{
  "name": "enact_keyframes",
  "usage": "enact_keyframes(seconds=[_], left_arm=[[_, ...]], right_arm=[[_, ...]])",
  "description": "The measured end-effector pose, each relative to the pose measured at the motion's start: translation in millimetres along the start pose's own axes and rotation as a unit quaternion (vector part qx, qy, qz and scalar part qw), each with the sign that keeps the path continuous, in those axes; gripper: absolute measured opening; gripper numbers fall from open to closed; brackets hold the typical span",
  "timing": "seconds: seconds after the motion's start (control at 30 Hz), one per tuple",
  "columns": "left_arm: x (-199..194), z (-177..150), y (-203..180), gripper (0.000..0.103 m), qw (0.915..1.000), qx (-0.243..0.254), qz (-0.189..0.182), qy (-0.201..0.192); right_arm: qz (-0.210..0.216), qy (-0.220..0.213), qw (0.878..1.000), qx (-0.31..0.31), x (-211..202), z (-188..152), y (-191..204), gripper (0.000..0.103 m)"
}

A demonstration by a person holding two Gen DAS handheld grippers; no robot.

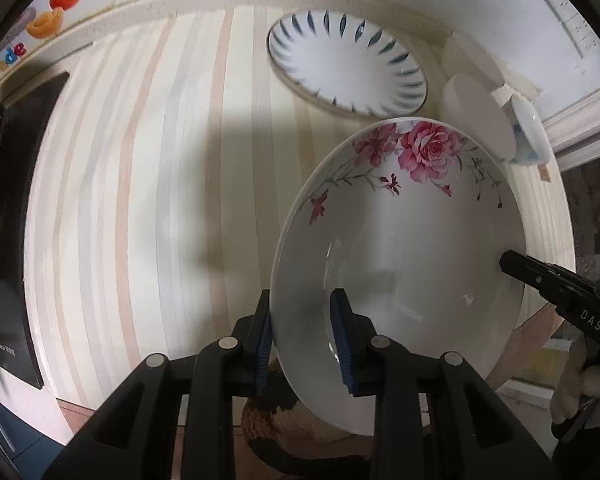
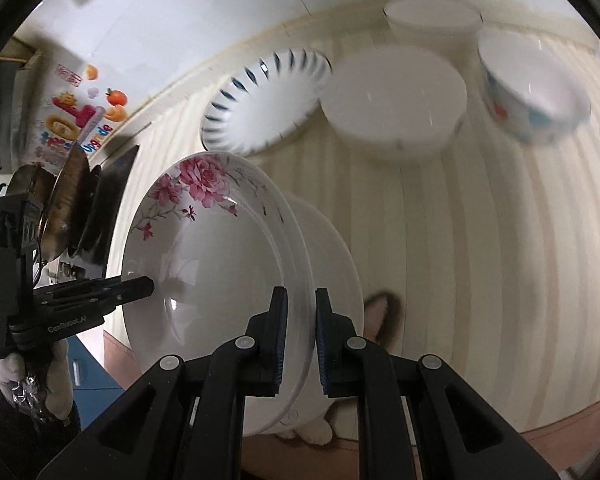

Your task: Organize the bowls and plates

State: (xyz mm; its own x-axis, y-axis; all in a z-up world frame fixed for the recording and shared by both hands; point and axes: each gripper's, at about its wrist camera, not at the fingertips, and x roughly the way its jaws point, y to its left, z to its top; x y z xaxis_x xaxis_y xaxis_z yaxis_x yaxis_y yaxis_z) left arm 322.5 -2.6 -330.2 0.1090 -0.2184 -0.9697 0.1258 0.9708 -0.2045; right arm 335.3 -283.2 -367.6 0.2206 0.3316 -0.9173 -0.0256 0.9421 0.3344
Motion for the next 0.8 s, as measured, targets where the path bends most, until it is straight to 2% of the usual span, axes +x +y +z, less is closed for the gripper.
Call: enact_keyframes(seconds=[0.2,0.43,0.8], left_arm=[[11,-3,-1,0.025,0.9994,0.013,0.025,0.022],[25,3,-12,0.025,0.9973,0.038,0.051,0.036],[41,7,-12,0.025,0.997,0.041,0.046,0.047]], right_arm=[[0.003,0.022,1.0,0.008,26,-11,-5,0.015],[0.002,0.033,0.999,0.017,38,-5,-10,0.015],[-0.012,0.046,0.999,0.025,31,11,-10,0.015]])
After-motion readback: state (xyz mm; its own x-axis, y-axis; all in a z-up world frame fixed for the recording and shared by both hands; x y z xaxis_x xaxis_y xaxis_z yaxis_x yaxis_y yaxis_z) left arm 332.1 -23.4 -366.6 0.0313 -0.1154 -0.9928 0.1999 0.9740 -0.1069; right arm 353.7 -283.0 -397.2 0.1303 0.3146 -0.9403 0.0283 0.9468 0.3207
